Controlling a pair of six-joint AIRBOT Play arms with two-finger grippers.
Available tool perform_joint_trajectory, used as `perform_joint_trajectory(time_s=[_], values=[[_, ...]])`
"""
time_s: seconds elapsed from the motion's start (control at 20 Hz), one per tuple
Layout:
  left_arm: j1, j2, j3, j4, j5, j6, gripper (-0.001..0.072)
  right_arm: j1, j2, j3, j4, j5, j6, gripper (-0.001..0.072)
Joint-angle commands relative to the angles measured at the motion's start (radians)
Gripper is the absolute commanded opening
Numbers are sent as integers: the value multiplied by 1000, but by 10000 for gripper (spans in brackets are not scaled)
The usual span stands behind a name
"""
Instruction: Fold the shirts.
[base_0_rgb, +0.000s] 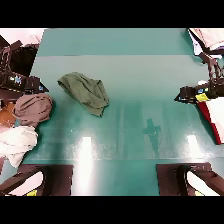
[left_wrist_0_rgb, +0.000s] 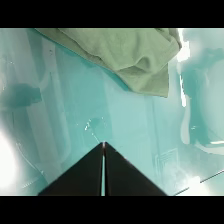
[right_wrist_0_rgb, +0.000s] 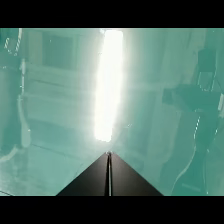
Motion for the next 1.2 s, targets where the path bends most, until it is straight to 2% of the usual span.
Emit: perform_joint_trajectory(time_s=[0.0,0.45,0.6,0.65,0.85,1.05,1.1,1.15], values=[[0,1,0,0,0,0,27,0,1,0,0,0,0,18],[0,1,0,1,0,1,26,0,1,0,0,0,0,18],[0,1,0,2,5,27,27,0,1,0,0,0,0,18],[0,1,0,1,32,69,26,0,1,0,1,-5,0,18],[0,1,0,-57,164,69,27,0,1,0,8,-100,0,18],[0,-2,-4,-105,298,65,30,0,1,0,9,-116,0,18],[0,-9,-11,-124,343,63,270,0,1,0,9,-122,0,18],[0,-27,-16,-131,364,46,543,0,1,0,9,-127,0,18]])
